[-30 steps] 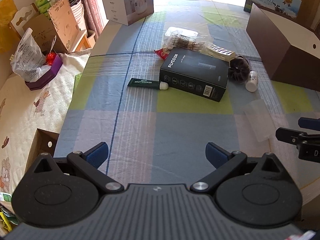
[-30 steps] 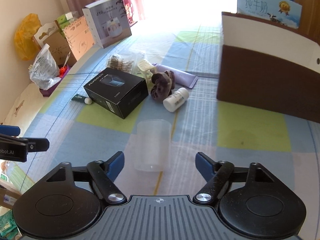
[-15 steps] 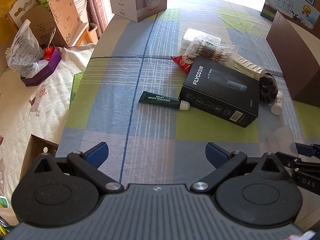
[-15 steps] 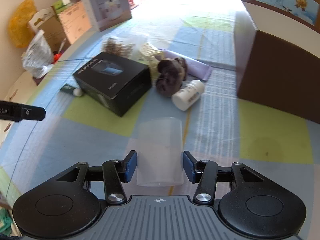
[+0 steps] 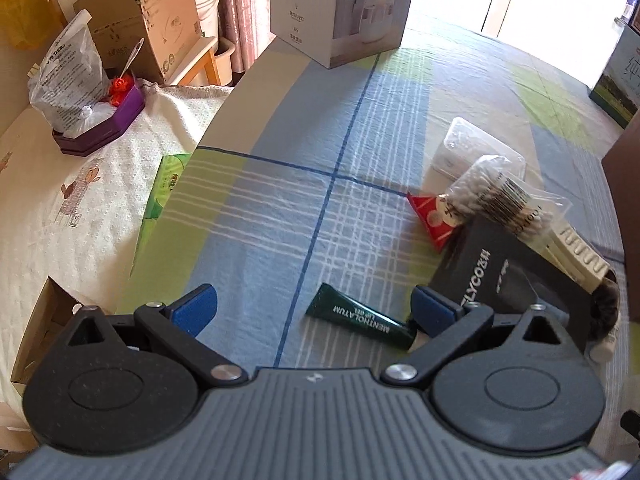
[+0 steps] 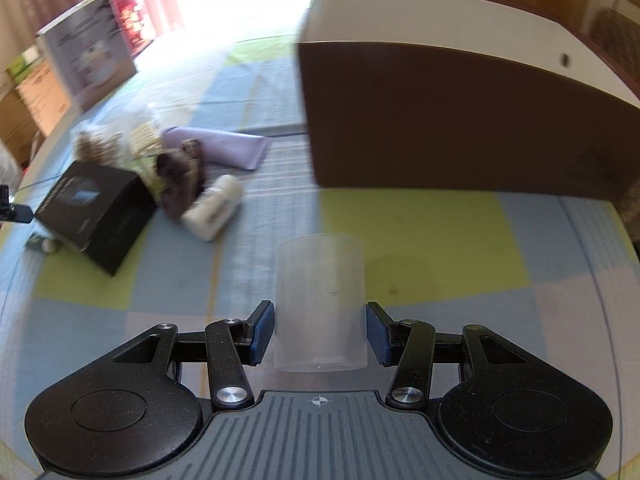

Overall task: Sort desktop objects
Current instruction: 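Grasp the clear plastic cup with the right tool while the left tool approaches the green lip gel tube, then grasp the green lip gel tube with the left tool while the right tool carries the cup to the box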

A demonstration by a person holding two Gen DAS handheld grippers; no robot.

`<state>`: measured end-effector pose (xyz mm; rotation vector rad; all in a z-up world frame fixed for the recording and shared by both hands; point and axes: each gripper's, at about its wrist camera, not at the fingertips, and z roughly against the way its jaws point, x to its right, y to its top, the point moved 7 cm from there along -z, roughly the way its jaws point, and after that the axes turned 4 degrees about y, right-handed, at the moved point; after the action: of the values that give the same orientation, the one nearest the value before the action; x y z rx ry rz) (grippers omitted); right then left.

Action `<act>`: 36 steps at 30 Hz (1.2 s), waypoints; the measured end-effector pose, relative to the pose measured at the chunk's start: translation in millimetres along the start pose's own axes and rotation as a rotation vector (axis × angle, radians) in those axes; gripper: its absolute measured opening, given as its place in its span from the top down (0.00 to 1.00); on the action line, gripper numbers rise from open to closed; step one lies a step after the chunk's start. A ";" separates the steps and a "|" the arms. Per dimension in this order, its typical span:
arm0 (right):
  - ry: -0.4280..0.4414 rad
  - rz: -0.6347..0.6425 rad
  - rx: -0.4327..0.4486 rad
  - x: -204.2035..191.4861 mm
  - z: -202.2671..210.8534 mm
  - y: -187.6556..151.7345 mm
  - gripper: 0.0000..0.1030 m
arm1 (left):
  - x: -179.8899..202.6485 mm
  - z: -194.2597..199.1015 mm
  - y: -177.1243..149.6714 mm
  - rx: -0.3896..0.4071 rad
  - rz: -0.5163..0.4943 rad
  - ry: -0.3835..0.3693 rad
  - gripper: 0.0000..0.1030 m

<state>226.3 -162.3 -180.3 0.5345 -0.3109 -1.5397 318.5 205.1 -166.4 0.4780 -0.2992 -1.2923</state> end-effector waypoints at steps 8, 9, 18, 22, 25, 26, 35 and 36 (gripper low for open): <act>-0.021 -0.028 -0.002 12.4 3.9 0.7 0.54 | -0.9 -17.9 -15.4 -0.069 -0.060 -0.010 0.11; -0.022 -0.026 -0.004 12.3 3.8 0.4 0.54 | -1.5 -17.0 -19.9 -0.077 -0.071 -0.016 0.13; -0.022 -0.007 -0.019 14.9 -0.7 1.5 0.54 | -11.5 -1.2 -40.7 -0.049 -0.175 -0.043 0.38; -0.025 0.010 -0.019 14.5 -2.7 1.7 0.54 | 0.5 2.9 -40.6 -0.036 -0.232 -0.084 0.64; -0.018 0.009 -0.013 15.6 -2.0 1.4 0.54 | 12.7 6.3 -43.2 -0.028 -0.289 -0.115 0.84; -0.015 0.009 -0.010 15.8 -2.0 1.3 0.54 | 15.6 7.1 -44.3 -0.028 -0.300 -0.121 0.86; -0.007 0.077 0.014 8.0 -0.1 -3.1 0.53 | 31.3 20.4 -64.4 -0.065 -0.350 -0.162 0.88; 0.005 0.071 0.015 7.2 1.0 -4.1 0.53 | 33.7 23.1 -68.1 -0.076 -0.351 -0.181 0.88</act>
<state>222.4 -169.4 -182.5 0.5333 -0.3348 -1.4686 258.8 155.1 -182.1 0.3583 -0.3251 -1.6879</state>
